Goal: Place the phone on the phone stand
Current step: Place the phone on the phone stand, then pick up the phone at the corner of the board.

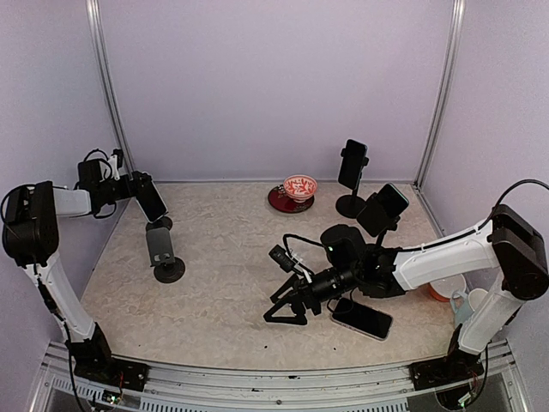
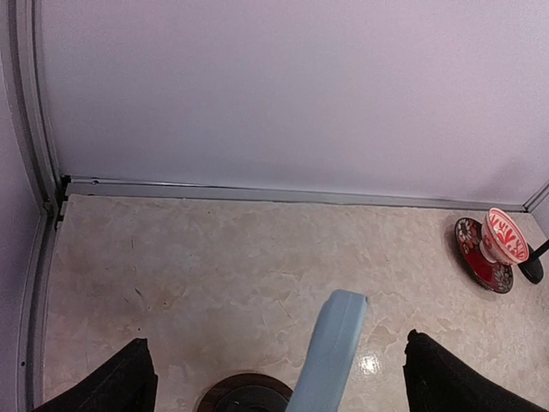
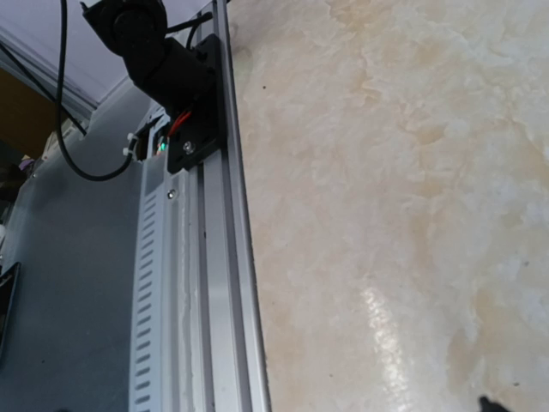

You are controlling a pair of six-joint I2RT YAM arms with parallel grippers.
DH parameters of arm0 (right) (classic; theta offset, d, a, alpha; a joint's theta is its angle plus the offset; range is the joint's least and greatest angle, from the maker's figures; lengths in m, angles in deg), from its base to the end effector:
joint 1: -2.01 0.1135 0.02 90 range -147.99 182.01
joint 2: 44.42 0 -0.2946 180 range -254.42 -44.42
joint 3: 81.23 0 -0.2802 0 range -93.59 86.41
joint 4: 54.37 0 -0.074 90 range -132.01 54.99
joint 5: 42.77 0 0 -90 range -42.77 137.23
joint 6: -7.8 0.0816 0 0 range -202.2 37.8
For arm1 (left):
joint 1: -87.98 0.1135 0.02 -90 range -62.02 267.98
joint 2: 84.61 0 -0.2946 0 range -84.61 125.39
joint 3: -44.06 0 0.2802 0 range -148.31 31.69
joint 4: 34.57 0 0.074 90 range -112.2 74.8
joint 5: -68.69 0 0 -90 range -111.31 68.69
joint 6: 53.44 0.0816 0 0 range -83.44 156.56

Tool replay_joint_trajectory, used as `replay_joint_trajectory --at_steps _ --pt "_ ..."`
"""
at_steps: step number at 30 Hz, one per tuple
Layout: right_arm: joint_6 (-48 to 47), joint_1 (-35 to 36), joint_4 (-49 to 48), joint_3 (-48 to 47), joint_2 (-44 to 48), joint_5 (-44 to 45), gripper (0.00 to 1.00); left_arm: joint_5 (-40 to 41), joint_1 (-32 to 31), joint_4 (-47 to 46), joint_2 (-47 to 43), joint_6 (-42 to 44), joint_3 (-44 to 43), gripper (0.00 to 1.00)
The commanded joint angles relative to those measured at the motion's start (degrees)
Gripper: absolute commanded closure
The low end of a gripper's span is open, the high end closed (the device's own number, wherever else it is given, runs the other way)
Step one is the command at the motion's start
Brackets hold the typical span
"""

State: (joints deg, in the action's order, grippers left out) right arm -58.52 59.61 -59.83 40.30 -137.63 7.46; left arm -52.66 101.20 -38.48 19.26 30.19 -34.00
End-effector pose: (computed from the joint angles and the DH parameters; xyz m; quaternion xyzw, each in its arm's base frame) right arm 0.1628 0.3539 0.1811 -0.4011 0.7260 0.5323 0.1695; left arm 0.4733 0.0676 0.2239 0.0134 0.8118 -0.1913 0.5515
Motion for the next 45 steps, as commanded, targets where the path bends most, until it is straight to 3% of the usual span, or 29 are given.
replay_joint_trajectory --at_steps 1,21,32,45 --pt "0.1 0.6 -1.0 -0.3 -0.6 0.1 0.0 1.4 0.4 -1.5 -2.0 -0.4 0.7 0.01" --pt "0.1 0.7 -1.2 -1.0 -1.8 -0.3 0.0 7.2 -0.9 -5.6 -11.6 -1.1 3.0 0.02" --pt "0.0 0.7 -0.9 -0.8 -1.5 -0.1 0.0 7.0 -1.6 -5.0 -11.2 -2.2 2.3 0.01" --pt "-4.2 0.7 5.5 -3.8 -0.8 5.1 0.0 17.3 -9.8 -2.2 -25.0 2.7 2.6 0.01"
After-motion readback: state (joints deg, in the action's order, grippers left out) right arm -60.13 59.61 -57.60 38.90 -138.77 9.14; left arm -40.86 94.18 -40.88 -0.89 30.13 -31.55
